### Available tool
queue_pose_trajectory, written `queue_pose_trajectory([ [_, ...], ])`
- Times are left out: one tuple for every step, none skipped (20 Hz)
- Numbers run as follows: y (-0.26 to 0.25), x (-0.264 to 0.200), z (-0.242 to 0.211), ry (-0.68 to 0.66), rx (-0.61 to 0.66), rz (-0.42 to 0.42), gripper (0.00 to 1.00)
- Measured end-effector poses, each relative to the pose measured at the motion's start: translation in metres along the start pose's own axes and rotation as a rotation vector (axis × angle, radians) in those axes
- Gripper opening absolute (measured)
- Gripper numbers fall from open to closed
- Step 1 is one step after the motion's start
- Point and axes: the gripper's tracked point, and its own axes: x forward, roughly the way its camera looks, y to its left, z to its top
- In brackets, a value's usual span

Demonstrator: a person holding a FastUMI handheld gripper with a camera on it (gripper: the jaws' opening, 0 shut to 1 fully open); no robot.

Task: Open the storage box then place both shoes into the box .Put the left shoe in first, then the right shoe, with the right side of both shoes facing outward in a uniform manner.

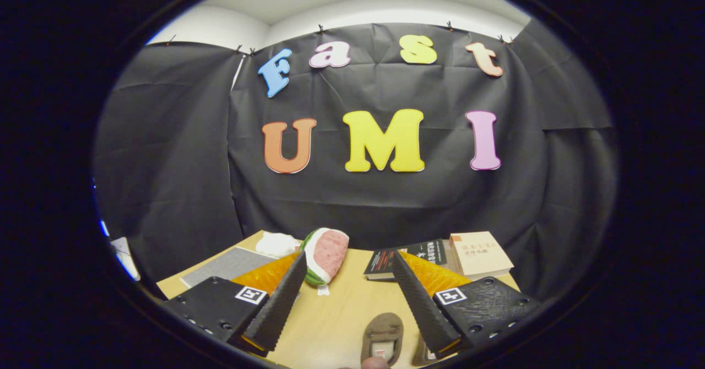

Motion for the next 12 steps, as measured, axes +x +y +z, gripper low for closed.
queue_pose_trajectory([
  [0.006, 0.007, -0.005, 0.01, 0.014, 0.017, 0.94],
  [0.013, 0.014, -0.009, 0.022, 0.03, 0.035, 0.94],
  [0.019, 0.021, -0.013, 0.035, 0.05, 0.054, 0.95],
  [0.027, 0.028, -0.018, 0.051, 0.073, 0.074, 0.95],
  [0.035, 0.036, -0.024, 0.067, 0.099, 0.092, 0.95],
  [0.043, 0.043, -0.031, 0.087, 0.126, 0.112, 0.95],
  [0.05, 0.049, -0.039, 0.109, 0.152, 0.132, 0.95],
  [0.059, 0.055, -0.048, 0.131, 0.182, 0.159, 0.95],
  [0.068, 0.06, -0.054, 0.152, 0.214, 0.188, 0.95],
  [0.076, 0.066, -0.063, 0.174, 0.243, 0.213, 0.95],
  [0.085, 0.07, -0.073, 0.198, 0.273, 0.245, 0.95],
  [0.095, 0.074, -0.082, 0.222, 0.305, 0.274, 0.96],
])
